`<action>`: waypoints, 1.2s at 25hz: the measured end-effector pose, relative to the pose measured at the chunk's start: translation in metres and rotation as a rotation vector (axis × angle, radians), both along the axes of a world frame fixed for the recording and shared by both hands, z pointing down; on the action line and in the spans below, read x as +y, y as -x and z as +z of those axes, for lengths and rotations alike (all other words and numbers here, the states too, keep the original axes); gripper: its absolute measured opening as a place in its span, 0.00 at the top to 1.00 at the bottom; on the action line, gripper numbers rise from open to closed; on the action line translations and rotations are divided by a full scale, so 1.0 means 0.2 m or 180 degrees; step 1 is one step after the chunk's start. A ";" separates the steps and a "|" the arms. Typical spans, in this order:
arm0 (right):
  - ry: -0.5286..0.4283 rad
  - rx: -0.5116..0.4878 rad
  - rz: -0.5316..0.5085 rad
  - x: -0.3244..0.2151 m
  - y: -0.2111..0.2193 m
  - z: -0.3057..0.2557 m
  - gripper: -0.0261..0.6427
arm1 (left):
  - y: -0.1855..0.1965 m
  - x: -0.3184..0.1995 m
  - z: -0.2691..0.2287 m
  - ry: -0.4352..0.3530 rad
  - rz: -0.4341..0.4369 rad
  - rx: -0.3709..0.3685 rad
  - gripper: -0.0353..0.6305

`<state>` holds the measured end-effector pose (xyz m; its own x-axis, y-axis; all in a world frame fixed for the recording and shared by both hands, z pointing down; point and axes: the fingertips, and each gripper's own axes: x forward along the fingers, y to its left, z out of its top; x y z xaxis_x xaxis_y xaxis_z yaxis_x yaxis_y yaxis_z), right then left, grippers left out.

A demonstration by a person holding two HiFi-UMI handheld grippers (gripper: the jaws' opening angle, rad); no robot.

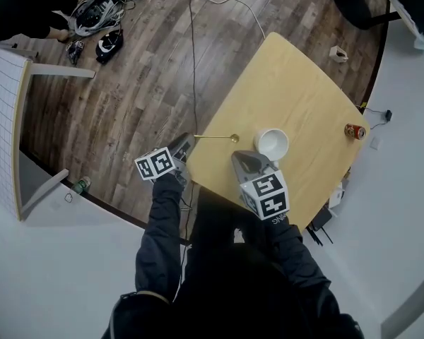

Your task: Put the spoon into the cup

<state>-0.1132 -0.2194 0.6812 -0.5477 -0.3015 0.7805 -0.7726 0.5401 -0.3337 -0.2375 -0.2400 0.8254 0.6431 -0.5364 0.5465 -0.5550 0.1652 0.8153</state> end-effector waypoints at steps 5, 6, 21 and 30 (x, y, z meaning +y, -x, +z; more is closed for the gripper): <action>-0.0003 -0.0010 0.0043 0.03 0.01 -0.01 0.93 | -0.02 -0.01 -0.07 -0.0157 0.0068 0.0064 0.86; -0.0009 -0.0016 0.0048 0.04 0.01 -0.01 0.93 | -0.02 -0.02 -0.09 -0.0197 0.0051 0.0104 0.87; -0.0266 0.0064 0.0569 0.08 -0.24 -0.15 0.93 | -0.10 -0.09 -0.62 -0.0914 0.0000 0.0438 0.89; -0.0420 0.0240 0.1120 0.09 -0.58 -0.18 0.93 | -0.32 -0.13 -0.89 -0.1208 0.0170 0.0625 0.89</action>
<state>0.0037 -0.2013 0.6461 -0.3353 -0.5615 0.7565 -0.9382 0.2720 -0.2140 -0.1733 -0.2655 0.6468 0.7474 -0.6391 0.1814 -0.3830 -0.1915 0.9037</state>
